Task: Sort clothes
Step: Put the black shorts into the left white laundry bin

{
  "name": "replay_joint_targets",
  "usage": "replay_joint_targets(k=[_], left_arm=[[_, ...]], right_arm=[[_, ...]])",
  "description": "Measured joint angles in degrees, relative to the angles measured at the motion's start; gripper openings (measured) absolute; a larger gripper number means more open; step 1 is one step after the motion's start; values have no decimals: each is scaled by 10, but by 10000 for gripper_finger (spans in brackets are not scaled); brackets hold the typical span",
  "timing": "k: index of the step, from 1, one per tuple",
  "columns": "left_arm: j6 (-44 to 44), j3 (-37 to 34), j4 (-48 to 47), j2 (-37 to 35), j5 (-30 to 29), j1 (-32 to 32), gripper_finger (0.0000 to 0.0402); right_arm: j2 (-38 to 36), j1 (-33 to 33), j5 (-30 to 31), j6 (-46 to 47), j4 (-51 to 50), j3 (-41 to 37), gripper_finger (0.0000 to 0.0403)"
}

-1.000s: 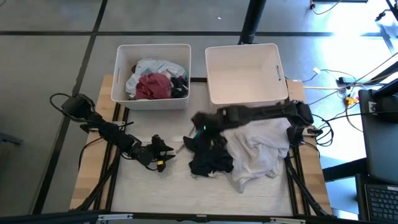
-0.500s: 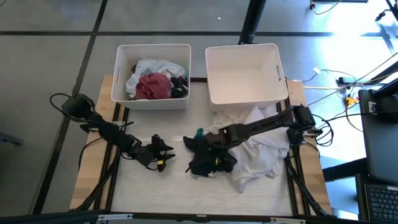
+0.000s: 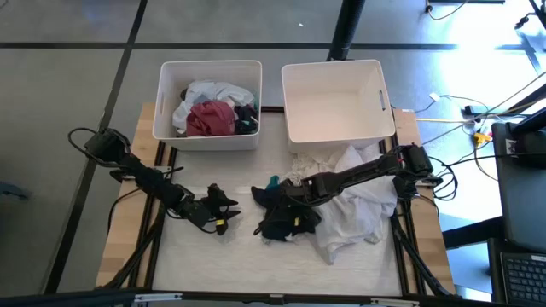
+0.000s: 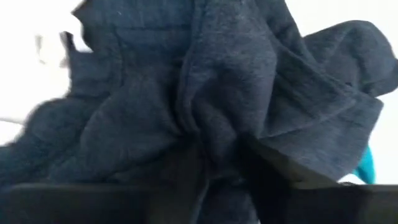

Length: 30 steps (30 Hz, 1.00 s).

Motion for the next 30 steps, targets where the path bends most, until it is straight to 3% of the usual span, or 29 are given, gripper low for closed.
replay_joint_targets(k=[4, 6, 11, 18, 30], left_arm=[[0, 0, 0, 0, -1, 0, 169], [0, 0, 0, 0, -1, 0, 169], [0, 0, 0, 0, -1, 0, 169], [-1, 0, 0, 0, -2, 0, 169], [-6, 0, -9, 0, -2, 0, 169]], right_arm=[[0, 0, 29, -8, 3, 0, 30], [0, 0, 42, -16, 3, 0, 11], [0, 0, 50, -23, 1, 12, 20], [-9, 0, 53, -75, -26, 89, 9], [-11, -12, 174, -210, -57, 296, 3]])
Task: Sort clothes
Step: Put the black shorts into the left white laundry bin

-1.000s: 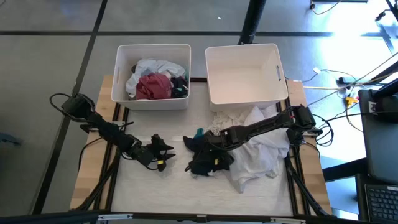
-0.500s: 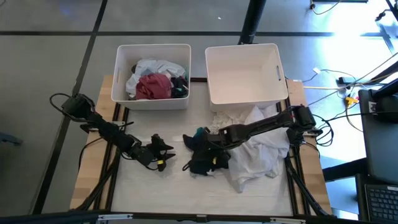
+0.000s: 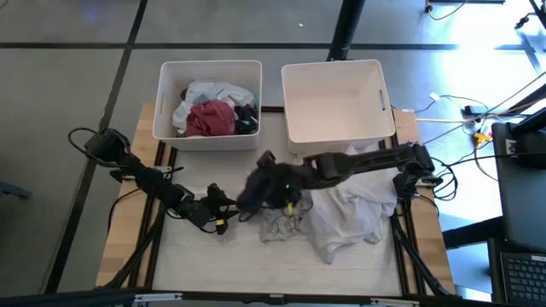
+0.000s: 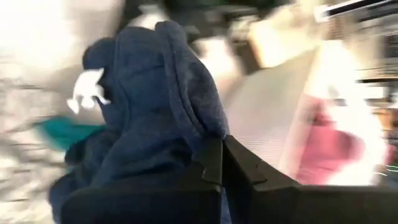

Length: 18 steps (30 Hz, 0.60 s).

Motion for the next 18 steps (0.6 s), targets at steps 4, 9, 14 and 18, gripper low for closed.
replay_joint_targets(k=[4, 9, 14, 18], left_arm=[[-1, 0, 0, 0, 0, 0, 169], [-2, 0, 0, 0, 0, 0, 169], [-3, 0, 0, 0, 0, 0, 169], [-3, 0, 0, 0, 0, 0, 169]], right_arm=[[0, -20, 36, -49, 35, 53, 4], [0, -59, 41, -105, 114, 95, 3], [0, -112, 41, -146, 236, 99, 3], [1, -158, 5, -165, 330, 99, 4]])
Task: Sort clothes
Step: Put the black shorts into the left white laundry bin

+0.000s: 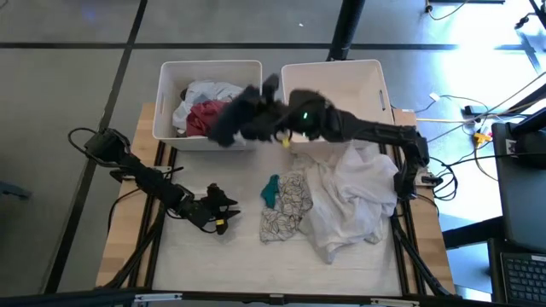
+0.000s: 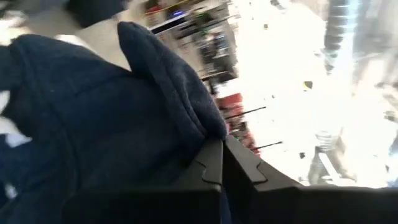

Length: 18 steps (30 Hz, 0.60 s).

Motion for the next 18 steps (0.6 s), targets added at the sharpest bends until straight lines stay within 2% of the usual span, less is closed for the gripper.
replay_joint_targets(k=[8, 12, 18], left_arm=[[0, 0, 0, 0, 0, 0, 169], [0, 0, 0, 0, 0, 0, 169], [2, 0, 0, 0, 0, 0, 169]], right_arm=[[32, -97, -71, -3, 127, 1, 5], [66, -135, -105, 46, 168, 1, 5], [126, -166, -115, 87, 192, 0, 5]])
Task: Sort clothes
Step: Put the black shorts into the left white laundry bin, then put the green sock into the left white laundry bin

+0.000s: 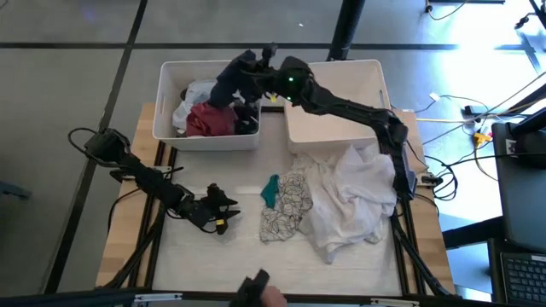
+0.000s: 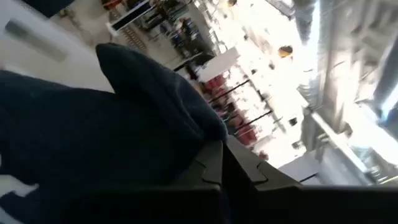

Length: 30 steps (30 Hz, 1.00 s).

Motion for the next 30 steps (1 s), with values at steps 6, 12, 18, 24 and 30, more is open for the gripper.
replay_joint_targets(k=[6, 12, 18, 24, 30], left_arm=[[0, 0, 0, 0, 0, 0, 169], [-13, 0, 0, 0, 0, 0, 169], [-20, 0, 0, 0, 5, -1, 169], [-23, 0, -1, 0, 6, -1, 169], [-21, 0, -2, 0, 6, -1, 169]], right_arm=[[26, 3, 13, 58, -54, -1, 29], [16, 16, 22, 59, -207, 31, 139], [4, 45, 37, 44, -489, 154, 241], [-23, 106, -32, 83, -698, 172, 280], [-21, 195, -117, 108, -807, 131, 282]])
